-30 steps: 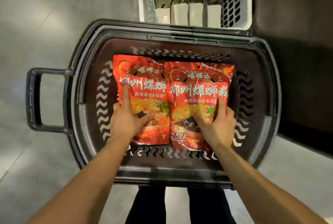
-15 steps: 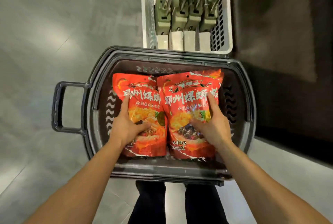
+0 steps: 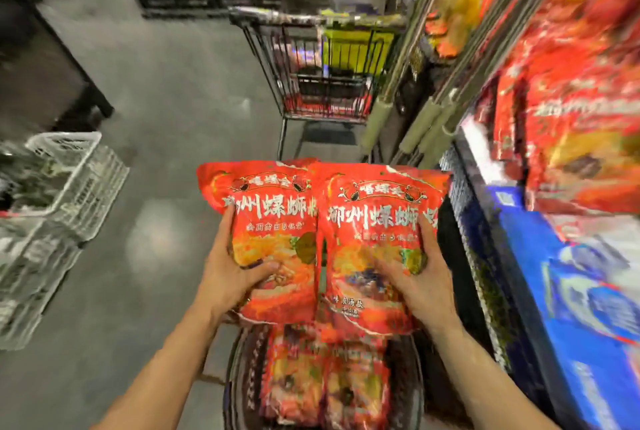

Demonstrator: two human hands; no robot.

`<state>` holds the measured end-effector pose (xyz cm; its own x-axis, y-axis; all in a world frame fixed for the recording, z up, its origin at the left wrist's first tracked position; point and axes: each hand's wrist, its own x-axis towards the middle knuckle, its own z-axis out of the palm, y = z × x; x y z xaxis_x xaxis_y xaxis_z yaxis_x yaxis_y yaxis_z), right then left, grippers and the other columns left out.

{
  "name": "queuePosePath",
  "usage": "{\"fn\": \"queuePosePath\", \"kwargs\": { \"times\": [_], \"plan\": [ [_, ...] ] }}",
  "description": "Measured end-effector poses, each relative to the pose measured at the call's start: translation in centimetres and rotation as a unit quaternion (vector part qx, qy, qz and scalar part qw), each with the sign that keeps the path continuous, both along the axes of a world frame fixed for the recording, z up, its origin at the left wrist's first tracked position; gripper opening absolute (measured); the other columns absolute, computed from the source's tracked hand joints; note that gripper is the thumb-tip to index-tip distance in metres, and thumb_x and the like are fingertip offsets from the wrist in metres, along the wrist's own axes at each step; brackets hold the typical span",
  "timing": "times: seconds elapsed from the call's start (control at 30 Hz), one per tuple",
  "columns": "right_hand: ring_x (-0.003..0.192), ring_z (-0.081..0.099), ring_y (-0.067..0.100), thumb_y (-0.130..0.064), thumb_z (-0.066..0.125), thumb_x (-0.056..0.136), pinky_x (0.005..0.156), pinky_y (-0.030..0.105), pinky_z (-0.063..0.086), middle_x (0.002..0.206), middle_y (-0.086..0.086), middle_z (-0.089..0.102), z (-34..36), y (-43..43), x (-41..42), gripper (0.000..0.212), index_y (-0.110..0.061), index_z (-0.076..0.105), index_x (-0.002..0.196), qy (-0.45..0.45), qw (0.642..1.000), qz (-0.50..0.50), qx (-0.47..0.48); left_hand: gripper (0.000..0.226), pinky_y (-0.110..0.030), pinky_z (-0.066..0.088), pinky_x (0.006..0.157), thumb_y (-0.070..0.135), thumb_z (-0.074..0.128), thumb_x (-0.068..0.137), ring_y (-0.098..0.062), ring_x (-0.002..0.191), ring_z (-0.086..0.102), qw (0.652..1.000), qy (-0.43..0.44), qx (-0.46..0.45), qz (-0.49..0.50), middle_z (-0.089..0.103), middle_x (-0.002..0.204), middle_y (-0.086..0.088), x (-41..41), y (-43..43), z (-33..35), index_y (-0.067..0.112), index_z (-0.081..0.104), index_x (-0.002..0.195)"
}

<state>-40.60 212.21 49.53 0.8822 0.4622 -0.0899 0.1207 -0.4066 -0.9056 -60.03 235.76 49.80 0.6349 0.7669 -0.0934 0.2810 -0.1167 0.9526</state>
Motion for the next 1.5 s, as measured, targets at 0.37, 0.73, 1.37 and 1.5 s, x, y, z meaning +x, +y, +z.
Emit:
{"fn": "queuePosePath", "kwargs": {
  "times": [0.37,0.73,1.37,1.5],
  "plan": [
    [0.13,0.044,0.003,-0.017,0.087,0.074,0.094,0.001,0.031,0.149,-0.011,0.042,31.9,0.6,3.3,0.102,-0.036,0.027,0.155,-0.203,0.968,-0.02,0.146,0.121,-0.004,0.041,0.091,0.015,0.095,0.06,0.024,0.111,0.05,0.968,-0.208,0.138,-0.036,0.047,0.131,0.029,5.2,2.7,29.1,0.049,0.02,0.149],
    [0.129,0.041,0.005,-0.022,0.087,0.074,0.108,0.03,0.037,0.145,-0.014,0.041,42.4,-7.6,1.0,0.102,-0.04,0.026,0.154,-0.264,0.94,-0.134,0.17,0.125,-0.035,0.043,0.107,0.031,0.095,0.055,-0.01,0.129,0.053,0.934,-0.296,0.134,-0.147,0.046,0.151,0.006,9.5,-1.8,38.7,0.047,0.021,0.153],
    [0.127,0.052,0.013,-0.023,0.088,0.073,0.11,0.041,0.042,0.142,-0.011,0.049,38.7,-39.3,8.7,0.103,-0.042,0.027,0.153,-0.241,0.915,-0.272,0.172,0.117,-0.021,0.04,0.107,0.022,0.093,0.061,0.0,0.13,0.046,0.912,-0.286,0.123,-0.267,0.038,0.153,0.014,23.9,-31.7,36.2,0.044,0.023,0.153],
    [0.136,0.043,0.016,-0.026,0.087,0.073,0.113,0.042,0.038,0.154,-0.006,0.04,38.7,-47.8,12.7,0.1,-0.045,0.028,0.151,-0.256,0.917,-0.266,0.15,0.12,-0.018,0.04,0.102,0.018,0.093,0.061,-0.005,0.131,0.049,0.914,-0.291,0.114,-0.261,0.042,0.15,0.012,27.7,-40.5,35.2,0.039,0.022,0.155]
  ]
}}
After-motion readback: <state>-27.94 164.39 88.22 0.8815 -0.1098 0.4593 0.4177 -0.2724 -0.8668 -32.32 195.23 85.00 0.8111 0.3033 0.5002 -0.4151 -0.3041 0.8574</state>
